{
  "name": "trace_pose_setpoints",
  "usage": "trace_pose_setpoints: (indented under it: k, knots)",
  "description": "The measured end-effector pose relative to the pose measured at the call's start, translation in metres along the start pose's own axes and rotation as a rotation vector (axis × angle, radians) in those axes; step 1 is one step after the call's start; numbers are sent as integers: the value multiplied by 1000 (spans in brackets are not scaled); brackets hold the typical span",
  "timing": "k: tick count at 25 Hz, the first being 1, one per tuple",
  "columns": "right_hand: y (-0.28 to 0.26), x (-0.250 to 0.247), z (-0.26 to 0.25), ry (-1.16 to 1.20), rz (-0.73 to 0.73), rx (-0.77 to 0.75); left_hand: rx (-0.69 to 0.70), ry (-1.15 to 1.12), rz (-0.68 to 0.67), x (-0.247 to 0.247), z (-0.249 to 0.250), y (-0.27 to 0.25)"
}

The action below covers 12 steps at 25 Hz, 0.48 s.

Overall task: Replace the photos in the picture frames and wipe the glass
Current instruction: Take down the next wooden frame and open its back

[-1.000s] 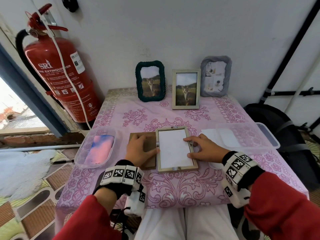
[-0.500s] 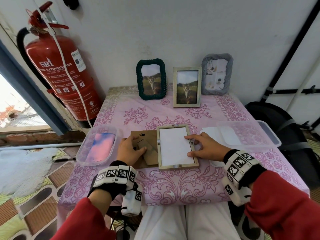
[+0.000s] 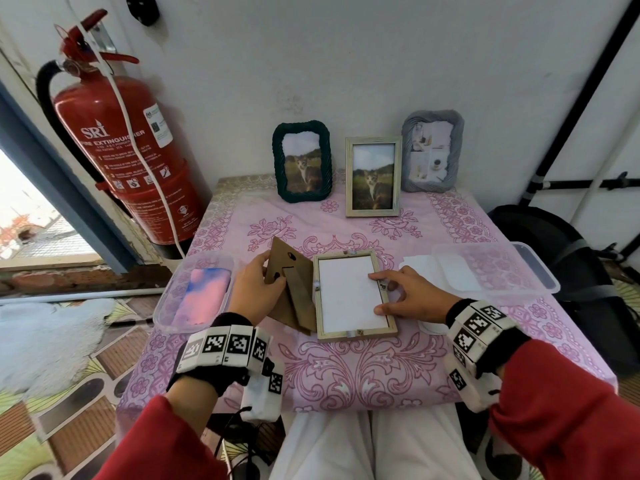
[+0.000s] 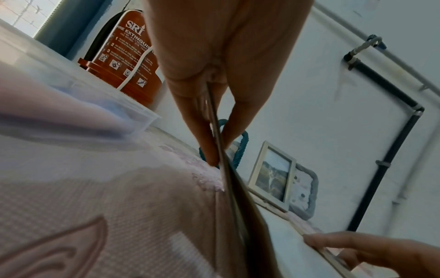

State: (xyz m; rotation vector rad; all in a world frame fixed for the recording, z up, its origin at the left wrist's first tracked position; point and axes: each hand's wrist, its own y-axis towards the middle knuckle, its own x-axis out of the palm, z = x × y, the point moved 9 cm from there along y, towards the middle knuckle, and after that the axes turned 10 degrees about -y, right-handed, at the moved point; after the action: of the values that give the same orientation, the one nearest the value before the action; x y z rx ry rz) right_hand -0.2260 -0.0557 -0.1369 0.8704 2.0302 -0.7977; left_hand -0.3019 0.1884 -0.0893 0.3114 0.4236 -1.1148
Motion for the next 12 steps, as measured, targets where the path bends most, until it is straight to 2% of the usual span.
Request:
trace_pose_setpoints:
  k: [3,8,12]
  knots:
    - [1,0,0,-2,4,1,-12,-60,-27,2,6,-1]
    - [2,0,2,-12,-1,0,85,-159,129,-15,23,-1]
    - [2,0,1,-11,1,-5,40,-349,46,-2,22,0]
